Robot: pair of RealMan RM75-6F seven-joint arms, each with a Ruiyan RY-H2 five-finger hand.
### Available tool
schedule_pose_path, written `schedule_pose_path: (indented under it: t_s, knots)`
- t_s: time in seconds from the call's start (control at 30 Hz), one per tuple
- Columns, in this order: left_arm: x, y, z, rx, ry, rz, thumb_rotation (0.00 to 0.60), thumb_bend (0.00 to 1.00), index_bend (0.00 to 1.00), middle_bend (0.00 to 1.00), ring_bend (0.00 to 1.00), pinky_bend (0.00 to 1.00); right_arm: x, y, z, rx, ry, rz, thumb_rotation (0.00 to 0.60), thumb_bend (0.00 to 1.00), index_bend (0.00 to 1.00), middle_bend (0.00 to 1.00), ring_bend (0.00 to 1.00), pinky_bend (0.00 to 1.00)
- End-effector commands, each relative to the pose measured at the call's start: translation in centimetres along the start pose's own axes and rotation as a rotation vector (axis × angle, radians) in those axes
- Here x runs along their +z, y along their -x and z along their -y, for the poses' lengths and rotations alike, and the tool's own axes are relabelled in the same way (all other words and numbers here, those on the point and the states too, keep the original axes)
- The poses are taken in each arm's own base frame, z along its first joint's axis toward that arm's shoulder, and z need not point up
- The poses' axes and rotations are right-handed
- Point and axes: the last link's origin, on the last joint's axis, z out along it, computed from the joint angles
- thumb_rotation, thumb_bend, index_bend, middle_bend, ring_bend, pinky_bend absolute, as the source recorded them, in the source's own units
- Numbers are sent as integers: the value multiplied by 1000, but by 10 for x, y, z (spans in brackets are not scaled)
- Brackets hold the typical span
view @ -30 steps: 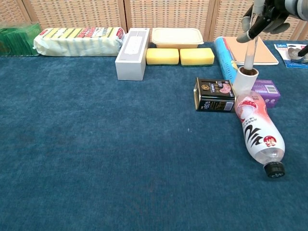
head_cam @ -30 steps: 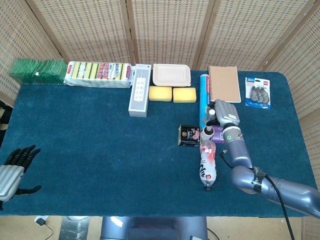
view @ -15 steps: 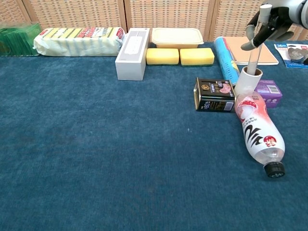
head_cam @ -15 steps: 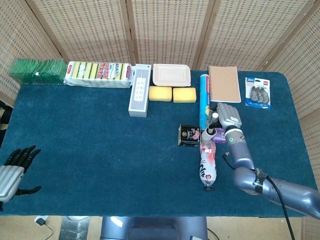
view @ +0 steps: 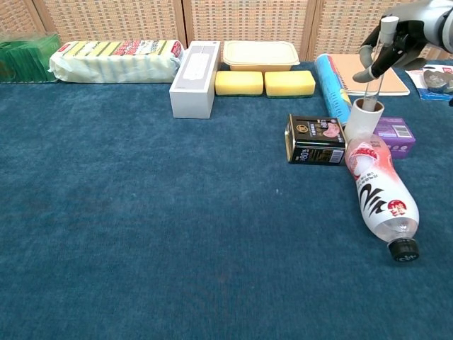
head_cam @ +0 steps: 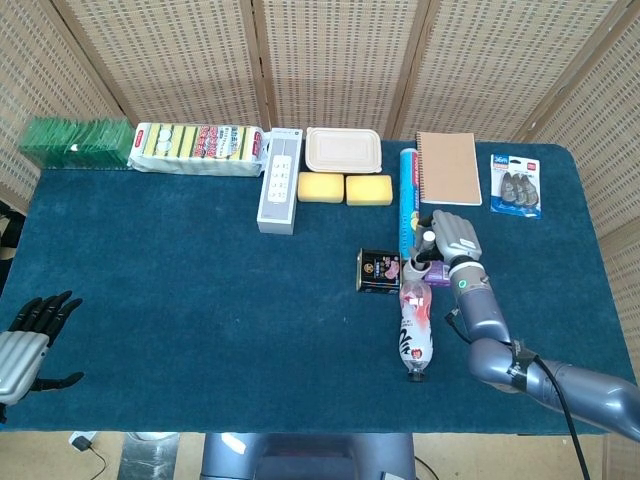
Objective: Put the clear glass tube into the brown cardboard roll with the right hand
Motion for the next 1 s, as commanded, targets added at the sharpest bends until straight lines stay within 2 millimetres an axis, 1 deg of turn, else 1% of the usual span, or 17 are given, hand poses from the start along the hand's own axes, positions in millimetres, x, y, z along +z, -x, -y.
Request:
schedule_pose_path:
  t_s: [0.03, 0.3, 0.4, 0.7, 0.87, 1.0]
  knots:
    - [0, 0, 0, 0, 1, -1, 542, 83, 22, 0, 0, 0, 0, 1, 0, 0, -1, 2, 600, 433, 809, 932, 956, 871]
    - [-2, -1, 0, 0, 6, -5, 543, 82, 21, 0, 0, 0, -2, 5, -1, 3, -7, 8, 600, 427, 782, 895, 913, 832]
    - [-2, -1, 0, 0, 7, -6, 538, 81, 21, 0, 0, 0, -3, 6, 0, 0, -11, 11, 600, 421, 773, 867, 878, 804]
    - [-3, -1, 0, 0, 12, -6, 544, 83, 22, 0, 0, 0, -5, 10, 1, 8, -19, 16, 600, 364, 735, 742, 732, 703]
    - [-3, -1, 0, -1, 13, -7, 539, 82, 22, 0, 0, 0, -6, 10, 2, 12, -27, 15, 600, 344, 671, 658, 636, 631]
    - [-4, -1, -1, 0, 15, -7, 542, 82, 22, 0, 0, 0, -7, 10, 1, 7, -30, 14, 600, 341, 629, 623, 602, 599]
